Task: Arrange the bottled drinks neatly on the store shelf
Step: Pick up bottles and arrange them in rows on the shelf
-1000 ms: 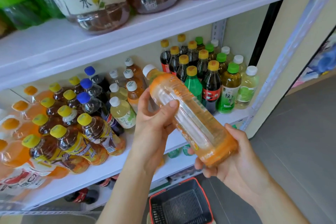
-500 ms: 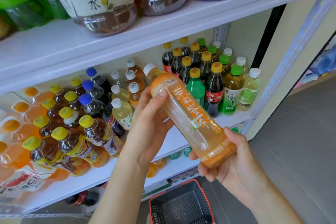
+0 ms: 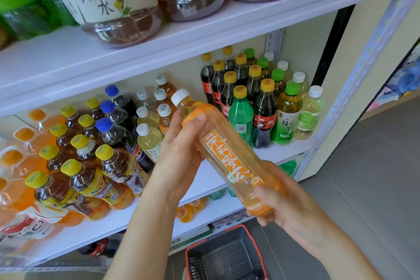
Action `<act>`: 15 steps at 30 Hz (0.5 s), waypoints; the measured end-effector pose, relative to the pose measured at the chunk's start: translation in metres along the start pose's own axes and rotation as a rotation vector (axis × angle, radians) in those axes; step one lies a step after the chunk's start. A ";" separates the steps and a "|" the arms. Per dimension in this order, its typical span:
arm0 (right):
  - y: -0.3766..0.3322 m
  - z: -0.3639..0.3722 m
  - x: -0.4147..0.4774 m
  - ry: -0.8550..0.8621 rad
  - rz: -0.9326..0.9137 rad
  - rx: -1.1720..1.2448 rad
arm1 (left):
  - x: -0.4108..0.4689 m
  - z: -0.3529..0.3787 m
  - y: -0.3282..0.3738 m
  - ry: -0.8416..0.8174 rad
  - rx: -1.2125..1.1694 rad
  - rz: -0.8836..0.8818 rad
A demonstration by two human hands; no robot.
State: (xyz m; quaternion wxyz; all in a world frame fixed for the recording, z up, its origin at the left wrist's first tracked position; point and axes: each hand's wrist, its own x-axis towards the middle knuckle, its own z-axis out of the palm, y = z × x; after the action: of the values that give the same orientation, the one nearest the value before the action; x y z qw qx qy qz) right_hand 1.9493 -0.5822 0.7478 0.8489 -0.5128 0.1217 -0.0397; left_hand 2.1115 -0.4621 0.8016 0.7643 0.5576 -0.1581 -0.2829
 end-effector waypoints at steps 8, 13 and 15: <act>0.010 -0.025 0.007 -0.116 -0.023 -0.186 | 0.003 -0.020 0.016 0.047 0.389 0.082; 0.015 -0.040 0.021 -0.263 0.038 -0.255 | 0.006 -0.023 0.029 -0.082 0.508 0.097; 0.020 -0.043 0.027 -0.285 0.047 -0.266 | 0.007 -0.019 0.037 -0.100 0.622 0.136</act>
State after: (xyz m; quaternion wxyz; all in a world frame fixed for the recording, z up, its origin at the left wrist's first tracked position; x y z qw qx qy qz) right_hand 1.9637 -0.6146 0.7066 0.7830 -0.6179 0.0162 0.0696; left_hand 2.1372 -0.4437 0.8293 0.5659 0.7378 -0.3113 -0.1962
